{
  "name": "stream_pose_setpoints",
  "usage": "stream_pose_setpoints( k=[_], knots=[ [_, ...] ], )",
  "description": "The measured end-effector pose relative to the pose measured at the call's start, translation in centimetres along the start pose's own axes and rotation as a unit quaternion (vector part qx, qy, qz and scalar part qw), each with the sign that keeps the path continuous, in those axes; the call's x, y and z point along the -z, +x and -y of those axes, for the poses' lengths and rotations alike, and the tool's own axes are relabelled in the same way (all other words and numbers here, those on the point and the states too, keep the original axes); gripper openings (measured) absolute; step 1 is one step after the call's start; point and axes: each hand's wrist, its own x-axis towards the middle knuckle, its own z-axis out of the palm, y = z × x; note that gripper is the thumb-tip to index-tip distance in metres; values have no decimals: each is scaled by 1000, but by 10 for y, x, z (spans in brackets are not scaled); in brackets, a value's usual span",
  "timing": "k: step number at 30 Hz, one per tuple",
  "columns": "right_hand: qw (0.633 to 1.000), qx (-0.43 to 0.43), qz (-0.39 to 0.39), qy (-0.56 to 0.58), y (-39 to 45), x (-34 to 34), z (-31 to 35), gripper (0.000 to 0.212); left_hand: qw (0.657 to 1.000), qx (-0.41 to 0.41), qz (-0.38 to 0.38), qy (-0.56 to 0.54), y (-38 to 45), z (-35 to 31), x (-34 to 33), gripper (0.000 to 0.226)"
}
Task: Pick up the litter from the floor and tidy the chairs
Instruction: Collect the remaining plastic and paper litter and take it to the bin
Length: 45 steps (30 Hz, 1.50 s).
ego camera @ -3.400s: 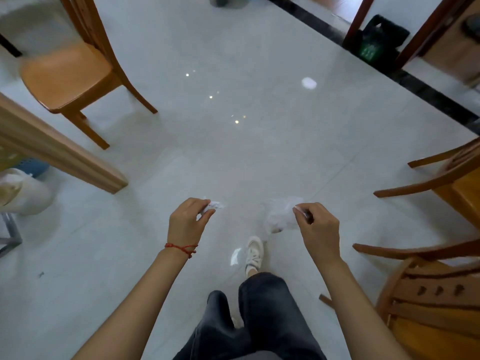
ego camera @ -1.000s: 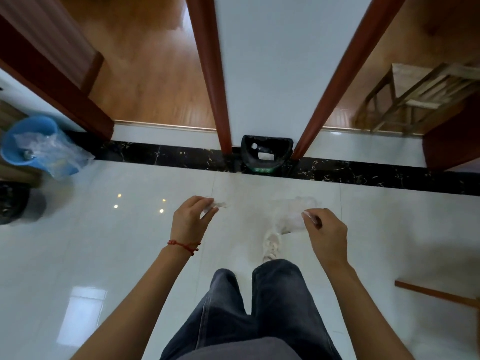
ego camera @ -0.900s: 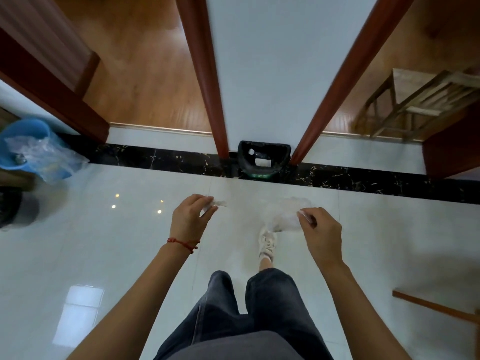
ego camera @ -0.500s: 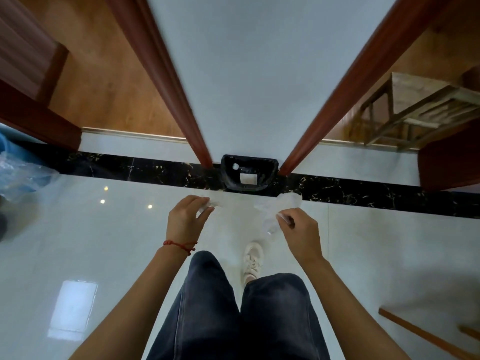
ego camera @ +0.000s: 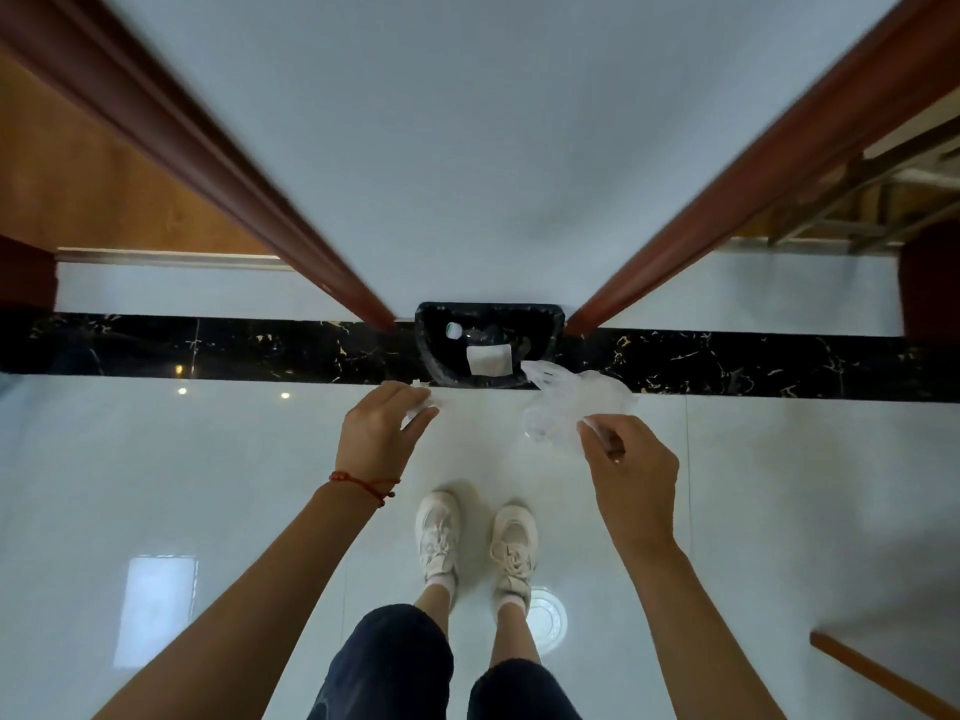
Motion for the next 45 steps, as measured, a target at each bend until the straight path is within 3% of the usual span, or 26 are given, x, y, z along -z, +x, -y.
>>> stream_pose_setpoints(
  k=[14, 19, 22, 28, 34, 42, 45],
  knots=[
    [999, 0, -31, 20, 19, -62, -78, 4, 998, 24, 56, -4, 66, 73, -139, 13],
    [1000, 8, -23, 15, 26, -76, -85, 0, 993, 74, 91, 26, 86, 86, -169, 36],
    [1000, 9, -10, 8, 30, -82, -85, 2, 990, 72, 114, 39, 84, 89, -169, 45],
    [1000, 20, -3, 2, 52, -101, -79, 4, 990, 36, 84, 107, 51, 97, -137, 47],
    [999, 36, 0, 14, 79, -137, -67, 11, 983, 77, 93, 135, 9, 102, -111, 50],
    [998, 18, -28, 46, 110, -166, -58, 11, 984, 73, 97, 131, -2, 108, -103, 50],
    [1000, 10, 8, -19, 110, -169, -62, 20, 984, 70, 92, 134, 4, 109, -101, 49]
  ],
)
